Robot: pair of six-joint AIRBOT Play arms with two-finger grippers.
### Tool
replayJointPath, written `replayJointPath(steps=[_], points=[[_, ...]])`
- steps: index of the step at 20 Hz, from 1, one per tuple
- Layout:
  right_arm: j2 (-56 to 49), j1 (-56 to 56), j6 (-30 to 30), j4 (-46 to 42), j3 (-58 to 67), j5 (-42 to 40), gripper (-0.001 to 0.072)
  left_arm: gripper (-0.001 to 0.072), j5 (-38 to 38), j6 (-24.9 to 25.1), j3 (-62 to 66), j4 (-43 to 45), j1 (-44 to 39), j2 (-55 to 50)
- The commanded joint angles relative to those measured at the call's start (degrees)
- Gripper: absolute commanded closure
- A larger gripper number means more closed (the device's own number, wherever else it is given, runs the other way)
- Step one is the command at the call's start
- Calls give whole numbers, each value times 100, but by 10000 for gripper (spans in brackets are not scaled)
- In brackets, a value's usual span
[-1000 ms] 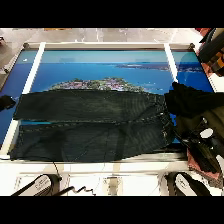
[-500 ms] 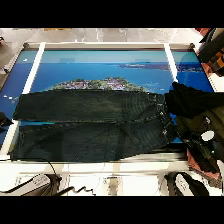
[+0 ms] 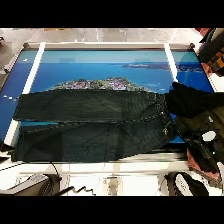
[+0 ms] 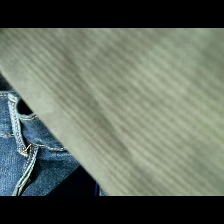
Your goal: Fold the clothes and pants, and hang the long-sleeved shirts on hangers.
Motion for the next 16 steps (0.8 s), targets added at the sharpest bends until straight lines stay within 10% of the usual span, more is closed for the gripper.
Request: replayJointPath(steps=[1, 5, 9, 12, 14, 16], points=[[7, 2, 2, 2, 0, -52, 679, 211, 260, 275, -579, 20, 662, 243], [7, 2, 0, 4, 0, -59, 680, 58, 728, 743, -1021, -105, 684, 184], [7, 2, 2, 22, 0, -59, 680, 75, 1473, 946, -1102, -450, 262, 11], [7, 2, 0, 15, 0, -24, 679, 474, 1528, 979, -1113, -356, -133, -212], [7, 2, -2, 15, 0, 28, 680, 487, 1523, 975, -1113, -153, -337, -365], [11, 2, -4, 13, 2, 48, 679, 688, 1491, 975, -1108, -109, -444, -413]])
